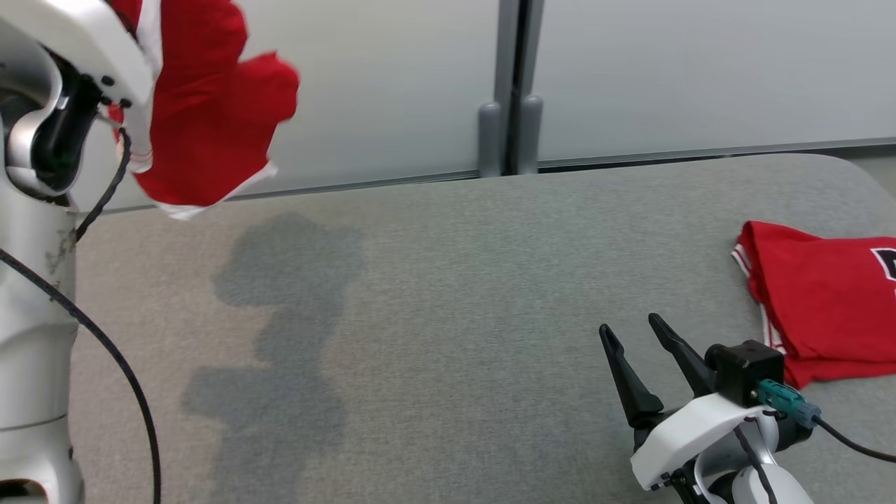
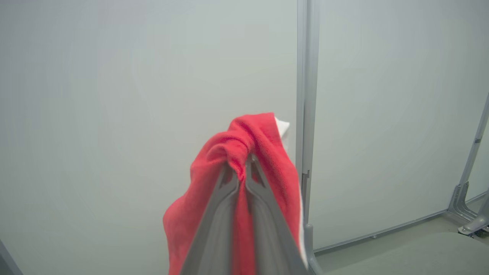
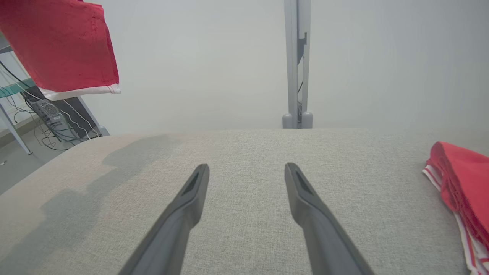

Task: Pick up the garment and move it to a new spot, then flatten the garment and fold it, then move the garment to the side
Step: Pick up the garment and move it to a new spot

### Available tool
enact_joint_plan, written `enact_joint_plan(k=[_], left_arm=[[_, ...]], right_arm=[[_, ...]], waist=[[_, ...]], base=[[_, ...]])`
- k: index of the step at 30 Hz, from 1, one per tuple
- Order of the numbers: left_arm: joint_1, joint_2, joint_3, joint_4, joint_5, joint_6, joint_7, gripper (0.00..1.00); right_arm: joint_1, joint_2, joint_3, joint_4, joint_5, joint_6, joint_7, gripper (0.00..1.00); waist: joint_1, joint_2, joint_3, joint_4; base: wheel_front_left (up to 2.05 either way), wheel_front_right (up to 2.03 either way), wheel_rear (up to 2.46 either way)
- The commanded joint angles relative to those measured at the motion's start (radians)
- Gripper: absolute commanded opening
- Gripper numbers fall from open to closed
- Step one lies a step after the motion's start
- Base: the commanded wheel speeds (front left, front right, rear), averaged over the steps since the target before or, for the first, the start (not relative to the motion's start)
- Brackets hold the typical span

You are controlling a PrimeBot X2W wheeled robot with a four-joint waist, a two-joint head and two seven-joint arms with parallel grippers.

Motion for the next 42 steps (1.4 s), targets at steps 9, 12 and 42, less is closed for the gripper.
enact_joint_plan(k=[9,12,42], left_arm=[[0.061,-0.087,-0.12,-0.24,0.005,-0.007,0.063,0.0],[0.091,-0.106,-0.139,-0.259,0.004,0.0,0.063,0.0],[0.655,-0.219,-0.219,0.001,0.028,0.136,-0.466,1.0]], right_arm=[[0.003,-0.001,-0.011,-0.011,0.003,0.001,-0.009,1.0],[-0.002,-0.001,-0.007,-0.011,0.008,0.001,-0.01,1.0],[-0.003,-0.002,-0.038,-0.011,0.001,0.001,-0.023,1.0]], waist=[[0.0,0.0,-0.009,-0.16],[0.0,0.0,-0.004,-0.189],[0.0,0.0,0.067,-0.165]], base=[[0.0,0.0,0.0],[0.0,0.0,0.0],[0.0,0.0,0.0]])
